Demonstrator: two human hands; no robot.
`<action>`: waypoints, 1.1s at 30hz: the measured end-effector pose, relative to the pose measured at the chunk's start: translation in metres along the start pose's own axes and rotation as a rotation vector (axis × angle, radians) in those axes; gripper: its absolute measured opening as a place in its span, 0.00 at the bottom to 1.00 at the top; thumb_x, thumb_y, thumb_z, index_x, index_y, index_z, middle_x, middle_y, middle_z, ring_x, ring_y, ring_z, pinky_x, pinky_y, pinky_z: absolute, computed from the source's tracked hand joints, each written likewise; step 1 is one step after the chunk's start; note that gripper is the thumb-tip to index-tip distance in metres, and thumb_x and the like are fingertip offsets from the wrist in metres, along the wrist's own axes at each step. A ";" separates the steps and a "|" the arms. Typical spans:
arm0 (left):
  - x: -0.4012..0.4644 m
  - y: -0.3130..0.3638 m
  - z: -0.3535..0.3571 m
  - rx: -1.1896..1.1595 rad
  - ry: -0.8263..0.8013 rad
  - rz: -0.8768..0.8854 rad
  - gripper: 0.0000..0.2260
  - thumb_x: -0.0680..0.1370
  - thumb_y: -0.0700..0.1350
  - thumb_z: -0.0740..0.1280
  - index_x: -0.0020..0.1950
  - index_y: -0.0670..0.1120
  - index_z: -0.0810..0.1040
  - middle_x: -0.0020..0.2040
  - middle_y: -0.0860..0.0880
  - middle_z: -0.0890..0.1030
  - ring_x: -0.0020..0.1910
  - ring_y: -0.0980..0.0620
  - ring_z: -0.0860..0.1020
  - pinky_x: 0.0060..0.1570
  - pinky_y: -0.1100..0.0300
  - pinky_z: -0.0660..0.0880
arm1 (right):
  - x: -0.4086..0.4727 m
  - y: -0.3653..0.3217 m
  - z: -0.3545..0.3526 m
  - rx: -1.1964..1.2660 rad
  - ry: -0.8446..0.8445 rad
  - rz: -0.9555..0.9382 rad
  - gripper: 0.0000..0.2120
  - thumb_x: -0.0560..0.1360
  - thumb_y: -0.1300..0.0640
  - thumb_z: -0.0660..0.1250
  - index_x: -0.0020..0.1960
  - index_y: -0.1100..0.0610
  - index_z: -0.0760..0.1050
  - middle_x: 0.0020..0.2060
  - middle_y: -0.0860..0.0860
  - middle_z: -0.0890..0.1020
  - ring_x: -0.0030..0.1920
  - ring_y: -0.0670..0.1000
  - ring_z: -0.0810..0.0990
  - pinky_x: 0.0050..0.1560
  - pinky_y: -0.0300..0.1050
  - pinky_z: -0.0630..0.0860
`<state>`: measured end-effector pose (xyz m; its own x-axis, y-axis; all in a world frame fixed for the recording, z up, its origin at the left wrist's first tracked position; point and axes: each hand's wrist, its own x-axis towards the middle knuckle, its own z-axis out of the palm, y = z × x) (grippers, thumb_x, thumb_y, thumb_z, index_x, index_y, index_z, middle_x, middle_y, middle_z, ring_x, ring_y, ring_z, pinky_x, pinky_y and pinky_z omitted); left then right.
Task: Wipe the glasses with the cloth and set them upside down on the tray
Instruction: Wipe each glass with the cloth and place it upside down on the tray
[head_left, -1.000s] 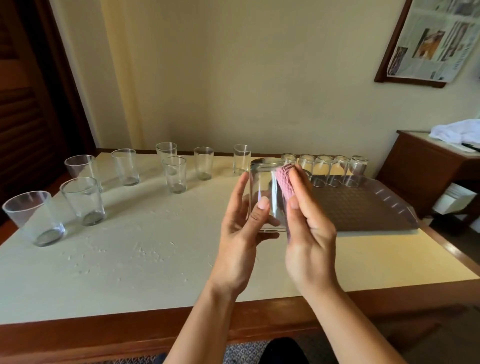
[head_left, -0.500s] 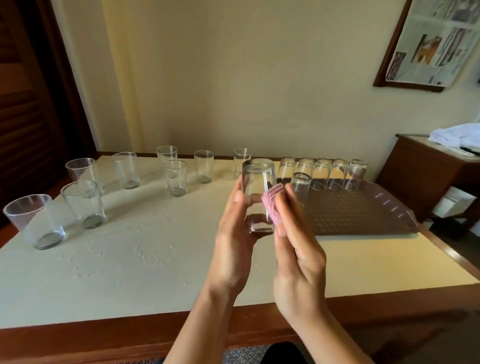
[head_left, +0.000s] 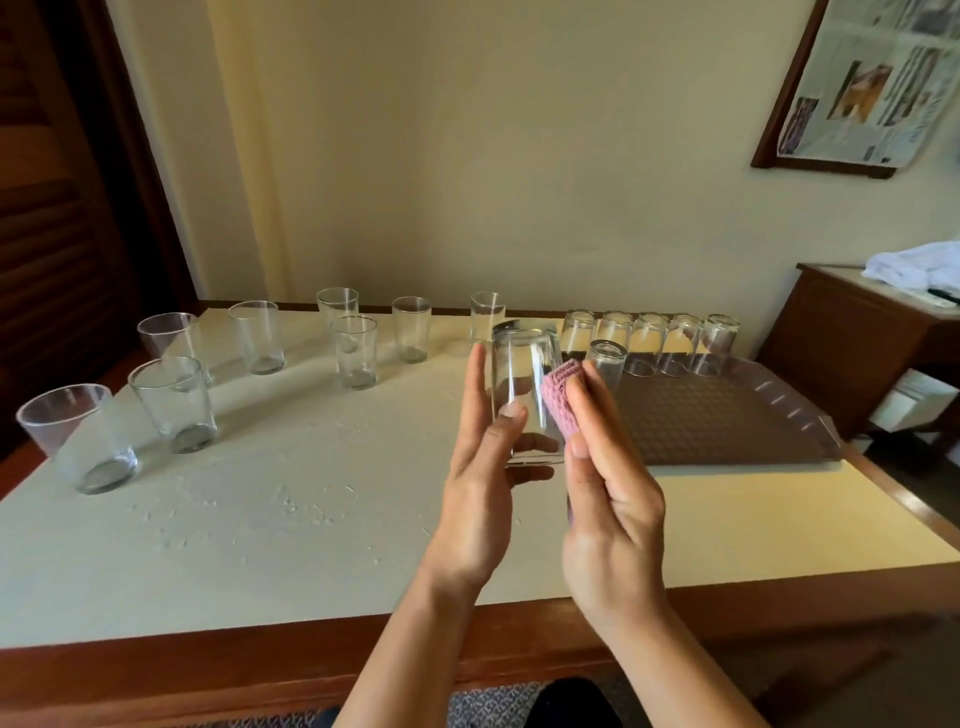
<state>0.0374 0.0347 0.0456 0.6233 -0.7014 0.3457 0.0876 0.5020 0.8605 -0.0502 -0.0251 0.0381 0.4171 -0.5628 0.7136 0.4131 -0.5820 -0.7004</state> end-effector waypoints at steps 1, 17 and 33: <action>-0.002 -0.001 0.001 0.011 0.014 0.014 0.33 0.79 0.52 0.65 0.82 0.65 0.56 0.70 0.57 0.80 0.52 0.47 0.83 0.53 0.51 0.80 | 0.007 -0.001 -0.001 0.008 0.007 0.008 0.20 0.83 0.65 0.58 0.74 0.56 0.69 0.77 0.53 0.69 0.79 0.51 0.65 0.77 0.53 0.65; -0.004 0.005 0.004 -0.069 -0.045 -0.045 0.27 0.79 0.52 0.65 0.79 0.61 0.66 0.59 0.46 0.84 0.43 0.52 0.82 0.48 0.57 0.79 | 0.030 -0.014 0.001 -0.107 -0.002 -0.081 0.20 0.84 0.66 0.57 0.75 0.55 0.66 0.77 0.54 0.67 0.79 0.48 0.63 0.77 0.42 0.63; 0.008 0.016 -0.003 -0.115 -0.018 -0.067 0.24 0.83 0.58 0.59 0.78 0.51 0.70 0.61 0.52 0.86 0.54 0.53 0.85 0.53 0.54 0.79 | 0.006 -0.018 0.006 -0.050 -0.142 -0.086 0.22 0.81 0.74 0.56 0.74 0.62 0.66 0.78 0.61 0.63 0.78 0.44 0.65 0.75 0.40 0.65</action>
<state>0.0466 0.0384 0.0609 0.5989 -0.7440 0.2963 0.2178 0.5073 0.8338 -0.0497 -0.0147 0.0551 0.4934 -0.4232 0.7599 0.4130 -0.6549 -0.6328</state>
